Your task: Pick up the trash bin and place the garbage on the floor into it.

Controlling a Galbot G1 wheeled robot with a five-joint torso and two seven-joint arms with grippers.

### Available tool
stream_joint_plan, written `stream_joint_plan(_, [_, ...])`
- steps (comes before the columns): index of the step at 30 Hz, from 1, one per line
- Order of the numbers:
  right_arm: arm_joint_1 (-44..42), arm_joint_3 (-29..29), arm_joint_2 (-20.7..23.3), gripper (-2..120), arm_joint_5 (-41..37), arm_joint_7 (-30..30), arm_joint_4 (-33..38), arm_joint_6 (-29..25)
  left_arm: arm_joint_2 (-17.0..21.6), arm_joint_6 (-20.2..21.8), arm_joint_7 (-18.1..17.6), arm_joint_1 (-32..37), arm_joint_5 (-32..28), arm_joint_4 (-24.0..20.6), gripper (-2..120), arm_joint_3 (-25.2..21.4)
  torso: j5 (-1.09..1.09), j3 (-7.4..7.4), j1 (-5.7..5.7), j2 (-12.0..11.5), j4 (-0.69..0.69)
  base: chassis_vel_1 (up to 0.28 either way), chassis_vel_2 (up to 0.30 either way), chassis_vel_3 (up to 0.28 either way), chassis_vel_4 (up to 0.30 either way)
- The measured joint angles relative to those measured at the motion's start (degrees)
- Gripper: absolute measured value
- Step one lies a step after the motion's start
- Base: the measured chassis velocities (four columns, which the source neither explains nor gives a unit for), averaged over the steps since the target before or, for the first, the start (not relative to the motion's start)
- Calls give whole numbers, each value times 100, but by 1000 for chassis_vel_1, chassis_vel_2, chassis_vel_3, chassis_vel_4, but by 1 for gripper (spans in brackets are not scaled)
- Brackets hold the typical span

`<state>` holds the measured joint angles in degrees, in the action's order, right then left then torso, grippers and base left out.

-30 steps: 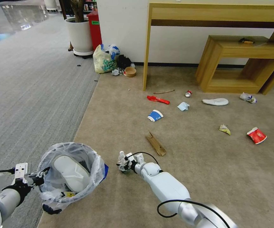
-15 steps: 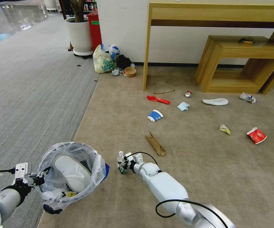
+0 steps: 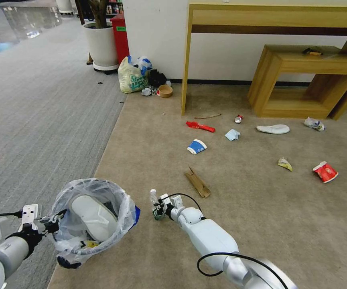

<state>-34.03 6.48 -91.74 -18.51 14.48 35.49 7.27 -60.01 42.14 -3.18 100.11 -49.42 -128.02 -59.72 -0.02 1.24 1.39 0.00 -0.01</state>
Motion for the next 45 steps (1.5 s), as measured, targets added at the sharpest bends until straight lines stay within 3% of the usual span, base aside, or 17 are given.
stream_joint_plan(8, [-28, -282, 344, 0, -117, -154, 914, 73, 76, 0, -13, -3, -4, 5, 0, 9, -1, 1, 0, 0, 0, 0, 0, 0, 0])
stream_joint_plan(14, [-69, -303, 967, 0, -715, -184, 2628, 302, 179, 0, -172, -97, -85, 9, 0, 77, 0, 1, 0, -1, -3, 0, 0, 0, 0])
stream_joint_plan(15, [-69, -303, 967, 0, -715, -184, 2628, 302, 179, 0, -172, -97, -85, 9, 0, 77, 0, 1, 0, -1, -3, 0, 0, 0, 0])
stream_joint_plan(19, [-131, -256, 1345, 0, -1192, -326, 4321, 576, 291, 0, -243, -183, -105, 76, 0, 172, 0, 1, 1, 0, 0, 0, 0, 0, 0])
stream_joint_plan(20, [-131, -256, 1345, 0, -1192, -326, 4321, 576, 291, 0, -243, -183, -105, 76, 0, 172, 0, 1, 1, 0, 0, 0, 0, 0, 0])
stream_joint_plan(23, [-91, -63, 1509, 0, -1617, -404, 5311, 811, 366, 0, -256, -257, -138, 126, 0, 255, 0, 0, 0, 0, 0, 0, 0, 0, 0])
stream_joint_plan(27, [4, 154, 1567, 0, -1834, -448, 5919, 929, 411, 0, -256, -281, -139, 167, 0, 319, -1, 0, 0, 0, 0, 0, 0, 0, 0])
stream_joint_plan(31, [85, 777, 1664, 0, -2156, -490, 6854, 1180, 493, 0, -233, -285, -139, 218, 0, 382, -1, 0, 0, 0, 1, 0, 0, 0, 0])
stream_joint_plan(37, [84, 1484, 1798, 0, -2125, -495, 7236, 1303, 577, 0, -176, -247, -152, 241, 0, 385, -1, 0, 0, 0, 0, 0, 0, 0, 0])
stream_joint_plan(45, [122, 2141, 1818, 0, -1128, -167, 7104, 1139, 628, 0, -40, -193, -146, 241, 0, 360, -1, 0, 0, 0, 0, 0, 0, 0, 0])
